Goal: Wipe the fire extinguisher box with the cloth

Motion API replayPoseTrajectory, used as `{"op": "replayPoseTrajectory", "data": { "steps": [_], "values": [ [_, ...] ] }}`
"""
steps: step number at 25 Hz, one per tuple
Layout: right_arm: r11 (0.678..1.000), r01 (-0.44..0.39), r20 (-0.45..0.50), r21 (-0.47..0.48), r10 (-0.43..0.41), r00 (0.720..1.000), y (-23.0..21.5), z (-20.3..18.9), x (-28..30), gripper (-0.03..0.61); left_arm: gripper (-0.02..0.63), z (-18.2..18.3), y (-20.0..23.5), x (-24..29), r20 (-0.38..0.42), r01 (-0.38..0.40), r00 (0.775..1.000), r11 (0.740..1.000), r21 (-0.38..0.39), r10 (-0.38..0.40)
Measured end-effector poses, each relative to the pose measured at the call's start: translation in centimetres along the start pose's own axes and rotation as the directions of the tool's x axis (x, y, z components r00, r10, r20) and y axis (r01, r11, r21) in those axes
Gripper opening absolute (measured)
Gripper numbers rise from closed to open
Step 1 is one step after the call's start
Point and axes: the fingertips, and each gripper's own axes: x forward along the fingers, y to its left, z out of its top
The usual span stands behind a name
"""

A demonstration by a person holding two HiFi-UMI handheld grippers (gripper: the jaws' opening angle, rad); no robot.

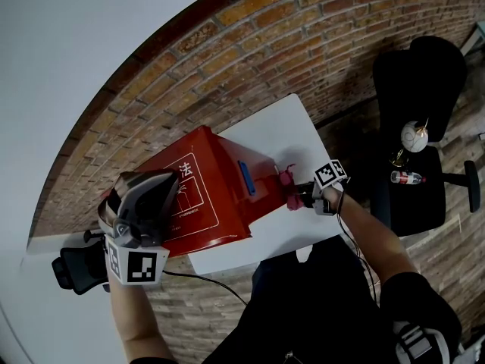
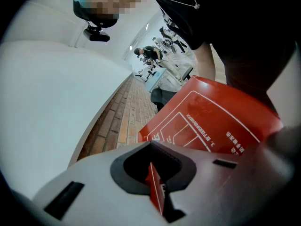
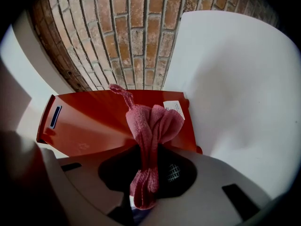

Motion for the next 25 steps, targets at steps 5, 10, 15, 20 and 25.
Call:
{"op": "replayPoseTrajectory", "data": {
  "steps": [5, 10, 15, 20, 25],
  "values": [
    [1.000, -0.008, 0.005, 0.020, 0.008, 1.000, 0.7, 0.0, -0.1, 0.100, 0.031, 0.1, 0.1, 0.0, 0.003, -0.002, 1.000, 1.000, 0.002, 0.002],
    [0.999, -0.031, 0.001, 0.026, 0.031, 1.000, 1.8, -0.1, -0.2, 0.100, 0.031, 0.1, 0.0, 0.0, 0.001, -0.002, 1.000, 1.000, 0.001, 0.002],
    [0.998, -0.050, 0.000, 0.028, 0.050, 0.999, 3.1, 0.0, -0.3, 0.100, 0.031, 0.1, 0.0, 0.0, 0.002, 0.001, 1.000, 1.000, 0.002, -0.001],
    [0.997, -0.070, 0.003, 0.030, 0.070, 0.998, 4.1, 0.0, -0.4, 0.100, 0.031, 0.1, 0.1, 0.0, 0.001, -0.001, 1.000, 1.000, 0.001, 0.001],
    [0.996, -0.088, 0.011, 0.030, 0.088, 0.996, 5.0, 0.1, -0.4, 0.100, 0.031, 0.1, 0.1, 0.0, 0.001, 0.001, 1.000, 1.000, 0.003, -0.001]
  ]
}}
